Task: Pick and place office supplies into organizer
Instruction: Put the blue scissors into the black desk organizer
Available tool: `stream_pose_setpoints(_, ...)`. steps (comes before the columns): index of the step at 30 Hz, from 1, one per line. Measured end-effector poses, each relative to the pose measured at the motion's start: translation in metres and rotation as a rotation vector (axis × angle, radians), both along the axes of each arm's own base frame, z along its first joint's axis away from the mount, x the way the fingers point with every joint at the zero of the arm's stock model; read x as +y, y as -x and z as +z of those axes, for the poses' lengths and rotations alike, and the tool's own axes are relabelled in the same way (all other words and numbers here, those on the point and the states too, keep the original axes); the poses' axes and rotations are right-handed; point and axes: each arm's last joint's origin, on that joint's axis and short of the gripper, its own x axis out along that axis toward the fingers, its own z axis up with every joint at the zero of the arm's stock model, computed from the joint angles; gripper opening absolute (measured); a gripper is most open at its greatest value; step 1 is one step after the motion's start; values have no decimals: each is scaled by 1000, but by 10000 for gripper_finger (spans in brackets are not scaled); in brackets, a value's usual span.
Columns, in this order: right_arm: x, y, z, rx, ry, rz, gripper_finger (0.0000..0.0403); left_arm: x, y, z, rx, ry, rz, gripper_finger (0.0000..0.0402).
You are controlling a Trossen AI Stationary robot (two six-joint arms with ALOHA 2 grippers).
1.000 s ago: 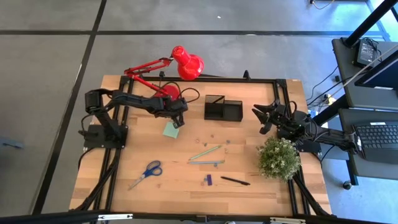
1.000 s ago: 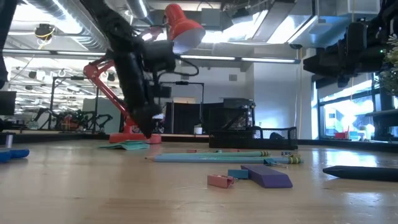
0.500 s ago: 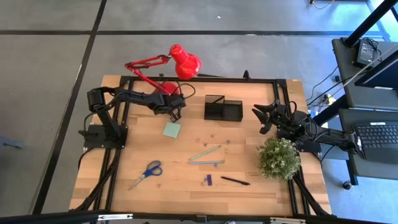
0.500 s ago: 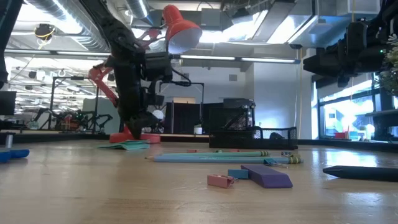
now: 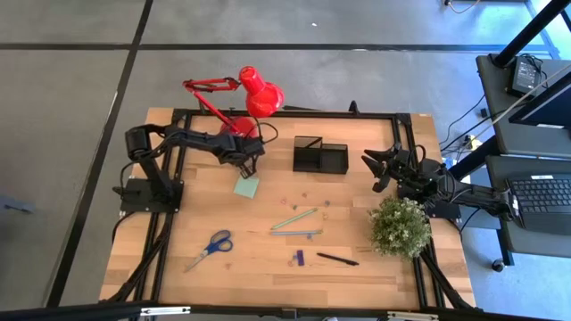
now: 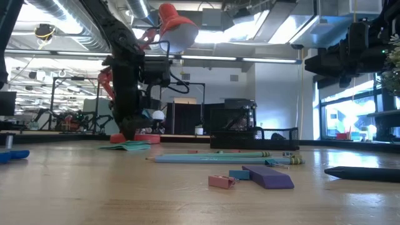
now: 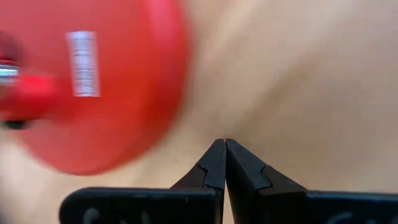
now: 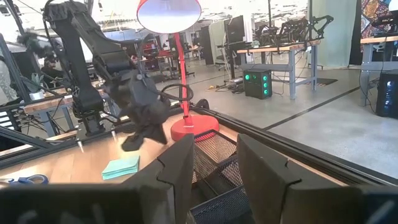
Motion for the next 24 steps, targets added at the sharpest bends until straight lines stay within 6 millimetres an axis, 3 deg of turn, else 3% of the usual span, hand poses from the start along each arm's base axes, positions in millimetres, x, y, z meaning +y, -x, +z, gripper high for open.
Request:
stream_pose_setpoints(5, 0, 0, 0, 0, 0, 0, 126, -18, -6, 12, -55, 28, -75, 10)
stream_pose_setpoints(13, 0, 0, 0, 3, -1, 0, 126, -58, 3, 58, -140, -27, -191, 17)
stream_pose_setpoints(18, 0, 0, 0, 4, -1, 0, 126, -82, 8, 77, -253, 116, -312, 33)
stream_pose_setpoints(24, 0, 0, 0, 4, -1, 0, 126, -107, 6, 77, -288, 313, -434, 88)
